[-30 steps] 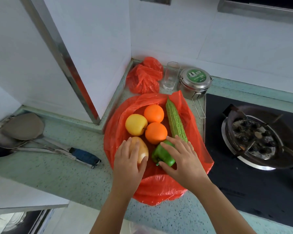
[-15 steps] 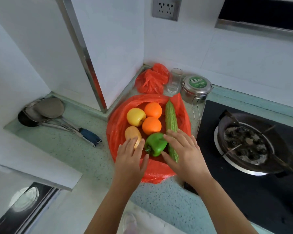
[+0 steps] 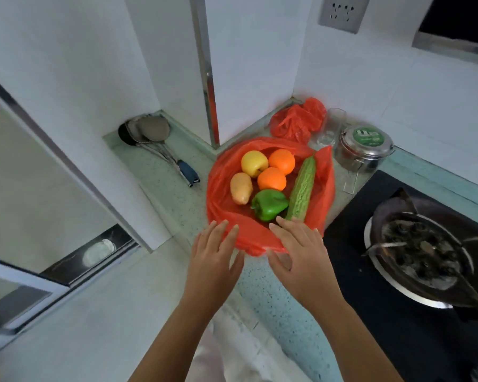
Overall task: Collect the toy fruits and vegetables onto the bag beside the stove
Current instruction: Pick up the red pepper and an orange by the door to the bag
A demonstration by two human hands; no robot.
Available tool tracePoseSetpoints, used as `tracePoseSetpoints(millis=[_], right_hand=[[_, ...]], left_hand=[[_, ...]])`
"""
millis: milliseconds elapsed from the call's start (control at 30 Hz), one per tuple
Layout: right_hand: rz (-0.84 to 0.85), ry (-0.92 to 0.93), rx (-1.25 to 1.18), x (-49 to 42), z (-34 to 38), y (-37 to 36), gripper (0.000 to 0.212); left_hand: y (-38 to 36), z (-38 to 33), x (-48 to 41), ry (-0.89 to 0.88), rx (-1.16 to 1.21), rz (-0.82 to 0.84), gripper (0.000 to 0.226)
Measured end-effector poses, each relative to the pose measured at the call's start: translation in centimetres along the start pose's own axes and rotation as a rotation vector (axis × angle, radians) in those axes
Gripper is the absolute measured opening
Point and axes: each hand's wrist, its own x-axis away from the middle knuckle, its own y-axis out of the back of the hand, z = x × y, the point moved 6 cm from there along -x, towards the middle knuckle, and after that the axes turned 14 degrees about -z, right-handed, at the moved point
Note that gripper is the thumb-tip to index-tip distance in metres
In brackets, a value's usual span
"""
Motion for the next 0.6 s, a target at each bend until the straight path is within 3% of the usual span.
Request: tracePoseSetpoints(millis=[600], right_hand=[[0.258, 0.437, -0.29, 4.3, 14.3, -4.4, 0.043]], left_hand=[[13.9, 4.8, 12.2, 0.487, -0.391, -0.122, 0.048]])
